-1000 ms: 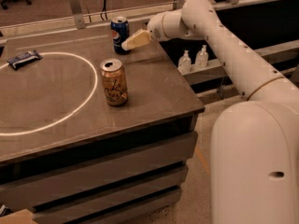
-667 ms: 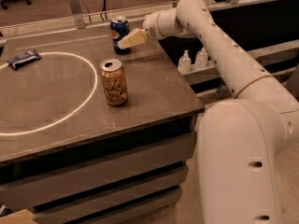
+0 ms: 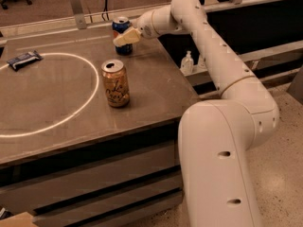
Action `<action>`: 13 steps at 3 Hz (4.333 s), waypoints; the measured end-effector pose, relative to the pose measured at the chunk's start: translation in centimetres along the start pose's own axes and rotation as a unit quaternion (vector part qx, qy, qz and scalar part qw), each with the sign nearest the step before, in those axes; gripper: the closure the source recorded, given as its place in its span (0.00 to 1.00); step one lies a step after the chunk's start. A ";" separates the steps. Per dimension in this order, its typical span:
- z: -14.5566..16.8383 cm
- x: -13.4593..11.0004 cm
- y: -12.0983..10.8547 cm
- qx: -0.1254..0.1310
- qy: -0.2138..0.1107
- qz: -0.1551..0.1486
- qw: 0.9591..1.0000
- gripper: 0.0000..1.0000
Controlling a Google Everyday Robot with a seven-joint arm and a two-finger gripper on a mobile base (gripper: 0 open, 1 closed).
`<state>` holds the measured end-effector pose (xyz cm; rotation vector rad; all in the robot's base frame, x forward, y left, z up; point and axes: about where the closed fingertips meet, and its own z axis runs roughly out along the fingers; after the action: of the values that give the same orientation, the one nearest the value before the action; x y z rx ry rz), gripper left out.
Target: Move pepsi can near rxbar blueberry
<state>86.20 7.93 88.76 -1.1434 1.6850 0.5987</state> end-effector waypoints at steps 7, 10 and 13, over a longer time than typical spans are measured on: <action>0.4 -13.8 13.2 -0.077 -0.036 -0.066 0.994 1.00; 9.2 -16.1 15.3 -0.085 -0.031 -0.040 0.995 1.00; 14.7 -15.4 15.8 -0.074 -0.011 -0.059 0.995 1.00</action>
Offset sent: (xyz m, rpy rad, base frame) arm -0.0097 -0.0221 0.0119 -0.0236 0.0177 0.0670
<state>79.87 32.91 94.99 -1.3262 1.5629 0.6679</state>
